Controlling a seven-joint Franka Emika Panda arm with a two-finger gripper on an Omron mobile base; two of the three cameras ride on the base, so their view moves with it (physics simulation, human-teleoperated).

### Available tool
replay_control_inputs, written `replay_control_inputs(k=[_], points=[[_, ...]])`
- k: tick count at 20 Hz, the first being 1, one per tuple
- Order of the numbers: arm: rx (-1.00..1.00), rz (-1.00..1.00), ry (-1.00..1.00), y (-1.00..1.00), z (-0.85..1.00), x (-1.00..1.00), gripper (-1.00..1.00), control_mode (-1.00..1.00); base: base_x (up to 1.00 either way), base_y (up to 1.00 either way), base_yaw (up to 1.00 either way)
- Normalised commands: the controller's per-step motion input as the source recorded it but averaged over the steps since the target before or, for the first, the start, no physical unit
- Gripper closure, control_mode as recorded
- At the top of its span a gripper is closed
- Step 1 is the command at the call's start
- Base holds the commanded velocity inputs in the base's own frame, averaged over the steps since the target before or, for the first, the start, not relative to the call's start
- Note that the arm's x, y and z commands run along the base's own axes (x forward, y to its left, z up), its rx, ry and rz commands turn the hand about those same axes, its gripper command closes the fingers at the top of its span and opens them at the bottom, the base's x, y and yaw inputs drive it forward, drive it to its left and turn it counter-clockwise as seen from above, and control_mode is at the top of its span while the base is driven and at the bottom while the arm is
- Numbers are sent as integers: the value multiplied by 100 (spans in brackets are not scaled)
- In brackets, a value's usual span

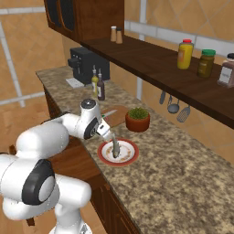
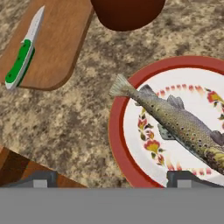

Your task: Pick up the knife from the drawer and place it on the cutting board. Then place the meat from the plate to the cutting board.

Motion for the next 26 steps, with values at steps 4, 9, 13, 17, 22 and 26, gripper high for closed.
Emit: replay_control_inputs(k=[4,9,13,17,22,26], points=[[-7,0,25,-43,16,-31,-100,-100,0,0,0],[-1,9,30,-69,0,-1,-100,-100,0,0,0],[-2,18,19,-39,-5,0,-100,-100,0,0,0],[-2,17,3,3,-78,9,-100,-100,0,0,0],[0,17,0,0,-62,51,-100,-100,0,0,0],[0,16,3,-1,-38,53,-100,-100,0,0,0]])
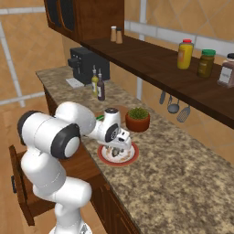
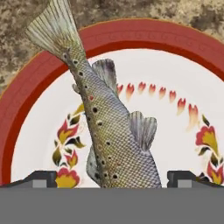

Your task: Pick up the knife from the drawer and place it on the cutting board. Then place the meat from the plate to the cutting board.

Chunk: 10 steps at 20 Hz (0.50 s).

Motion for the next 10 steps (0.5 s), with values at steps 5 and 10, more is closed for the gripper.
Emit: replay_control_inputs(k=[5,10], points=[[0,10,0,-16,-21,17,-100,-100,0,0,0],[-2,8,3,9,-58,0,100,-100,0,0,0]])
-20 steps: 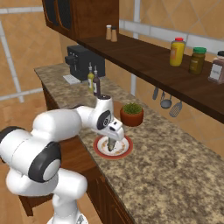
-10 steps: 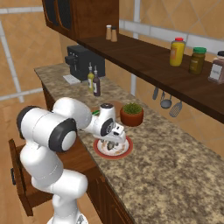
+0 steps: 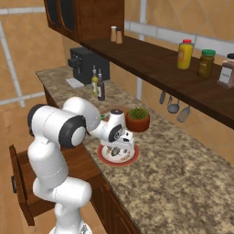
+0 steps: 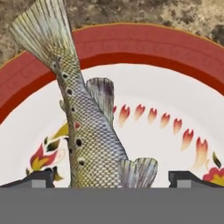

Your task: Pick up the knife from the drawer and place it on the cutting board. Then place the meat from the plate to the cutting board.

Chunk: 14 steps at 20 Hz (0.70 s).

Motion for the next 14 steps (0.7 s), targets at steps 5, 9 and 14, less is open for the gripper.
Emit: replay_control_inputs(k=[5,9,14], points=[[0,4,0,44,-13,-3,100,-100,0,0,0],[0,0,0,36,11,-31,100,-100,0,0,0],[0,1,-5,41,57,-6,100,-100,0,0,0]])
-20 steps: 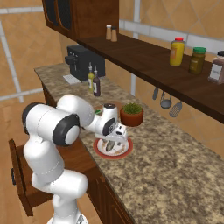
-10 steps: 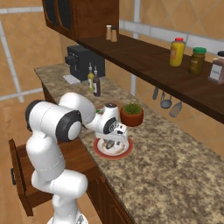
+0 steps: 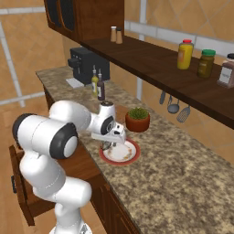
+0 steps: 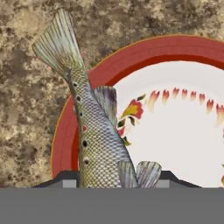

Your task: Pick up the knife from the drawer and place it on the cutting board. Then place the meat from the plate to the cutting board.

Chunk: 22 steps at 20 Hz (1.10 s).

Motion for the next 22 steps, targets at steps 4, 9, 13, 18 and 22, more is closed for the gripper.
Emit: replay_control_inputs(k=[4,9,13,18,22], points=[[0,0,-12,44,59,39,100,-100,0,0,0],[0,0,-2,48,5,96,100,-100,0,0,0],[0,-4,0,21,3,94,100,-100,0,0,0],[0,-10,0,1,4,78,100,-100,0,0,0],[0,-10,4,9,-9,98,100,-100,0,0,0]])
